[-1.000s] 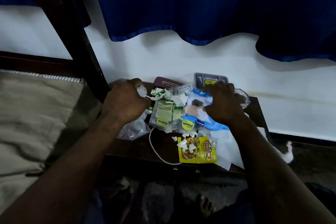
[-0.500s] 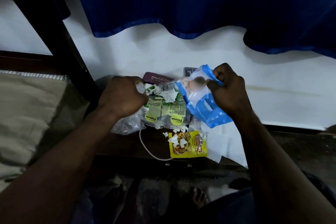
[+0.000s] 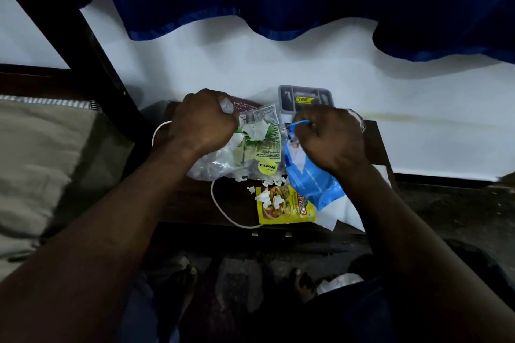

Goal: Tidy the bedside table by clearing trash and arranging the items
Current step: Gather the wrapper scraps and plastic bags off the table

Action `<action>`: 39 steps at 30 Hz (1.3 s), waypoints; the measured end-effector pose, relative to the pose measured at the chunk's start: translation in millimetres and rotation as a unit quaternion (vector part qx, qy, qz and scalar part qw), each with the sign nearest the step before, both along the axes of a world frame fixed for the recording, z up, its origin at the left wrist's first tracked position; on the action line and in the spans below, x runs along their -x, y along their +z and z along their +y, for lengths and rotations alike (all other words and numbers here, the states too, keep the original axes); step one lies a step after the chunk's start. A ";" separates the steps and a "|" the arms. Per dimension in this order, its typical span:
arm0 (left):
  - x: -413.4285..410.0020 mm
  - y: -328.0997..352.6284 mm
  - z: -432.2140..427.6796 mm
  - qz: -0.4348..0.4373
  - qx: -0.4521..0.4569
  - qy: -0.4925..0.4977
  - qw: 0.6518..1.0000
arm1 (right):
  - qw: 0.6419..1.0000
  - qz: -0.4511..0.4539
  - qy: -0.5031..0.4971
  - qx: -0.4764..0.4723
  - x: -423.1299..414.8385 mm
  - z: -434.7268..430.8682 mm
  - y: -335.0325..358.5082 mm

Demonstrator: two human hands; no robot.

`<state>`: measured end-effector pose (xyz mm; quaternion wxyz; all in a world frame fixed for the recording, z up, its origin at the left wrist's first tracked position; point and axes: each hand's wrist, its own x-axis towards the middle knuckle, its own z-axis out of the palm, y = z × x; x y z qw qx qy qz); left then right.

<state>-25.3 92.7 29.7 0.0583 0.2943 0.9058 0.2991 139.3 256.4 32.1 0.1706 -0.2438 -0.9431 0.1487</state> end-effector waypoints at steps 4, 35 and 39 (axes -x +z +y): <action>3.2 -0.6 2.2 -0.003 0.022 -0.005 1.000 | 0.998 -0.065 0.008 -0.026 7.3 -15.6 -10.8; 34.6 -24.0 -5.0 0.024 0.156 -0.013 0.987 | 0.980 -0.171 -0.040 -0.092 84.5 -6.6 -0.8; 43.6 -30.8 -11.7 -0.003 0.144 -0.005 0.990 | 0.960 -0.247 -0.088 -0.096 81.1 3.3 4.8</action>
